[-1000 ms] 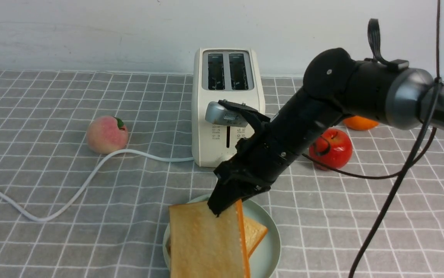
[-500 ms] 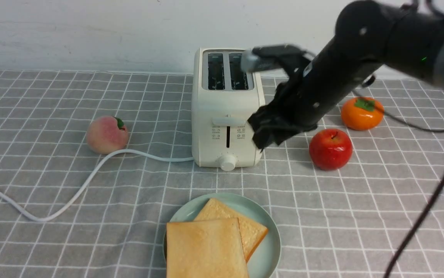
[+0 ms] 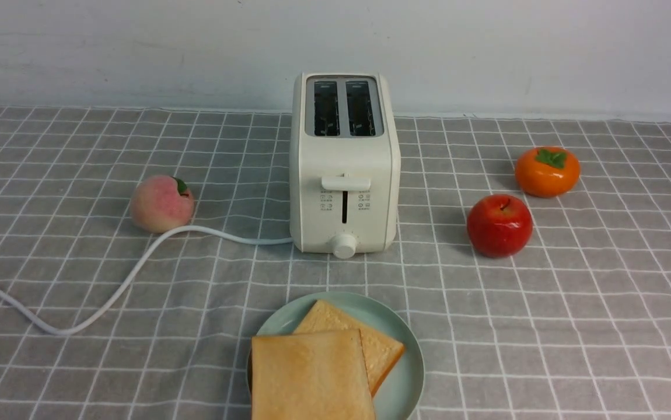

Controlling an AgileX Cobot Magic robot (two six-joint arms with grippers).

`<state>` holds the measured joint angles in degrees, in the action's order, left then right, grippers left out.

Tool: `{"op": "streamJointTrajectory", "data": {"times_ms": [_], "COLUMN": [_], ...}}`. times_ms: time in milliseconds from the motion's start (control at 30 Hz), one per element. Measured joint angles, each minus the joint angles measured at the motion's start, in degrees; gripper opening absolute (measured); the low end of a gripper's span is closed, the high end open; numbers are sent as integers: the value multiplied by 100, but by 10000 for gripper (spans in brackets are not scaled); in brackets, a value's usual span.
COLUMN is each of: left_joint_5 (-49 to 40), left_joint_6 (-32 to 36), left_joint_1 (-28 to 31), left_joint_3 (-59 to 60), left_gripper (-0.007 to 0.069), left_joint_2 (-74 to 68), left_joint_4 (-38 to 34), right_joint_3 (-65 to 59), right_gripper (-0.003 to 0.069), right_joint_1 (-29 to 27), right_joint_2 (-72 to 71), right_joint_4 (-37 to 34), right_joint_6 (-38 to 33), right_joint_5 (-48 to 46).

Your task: Take toasted bread from bread machine on grey coffee table place on plate.

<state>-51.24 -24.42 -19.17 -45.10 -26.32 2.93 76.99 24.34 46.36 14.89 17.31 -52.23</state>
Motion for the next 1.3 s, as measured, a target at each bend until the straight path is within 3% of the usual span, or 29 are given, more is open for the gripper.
{"op": "streamJointTrajectory", "data": {"times_ms": [33, 200, 267, 400, 567, 1300], "left_joint_5": [22, 668, 941, 1276, 1359, 1311], "left_joint_6": [0, -5, -15, -15, -15, -15], "left_joint_1": [0, 0, 0, 0, 0, 0], "left_joint_3": [0, 0, 0, 0, 0, 0], "left_gripper": [-13, -13, -13, -13, -13, -2], "left_joint_2": [0, -24, -99, -241, -389, -403], "left_joint_4": [0, 0, -26, -119, -169, -162], "right_joint_3": [-97, -2571, -3216, -3756, -3958, -4015], "right_gripper": [-8, -6, -6, -5, 1, 22], "right_joint_1": [0, 0, 0, 0, 0, 0], "right_joint_2": [0, -2994, -3750, -4493, -4752, -4752], "right_joint_4": [26, 855, 1315, 1983, 2307, 2349], "right_joint_6": [33, 1111, 1763, 2414, 2546, 2569], "right_joint_5": [0, 1678, 1875, 1934, 1976, 1829]}}
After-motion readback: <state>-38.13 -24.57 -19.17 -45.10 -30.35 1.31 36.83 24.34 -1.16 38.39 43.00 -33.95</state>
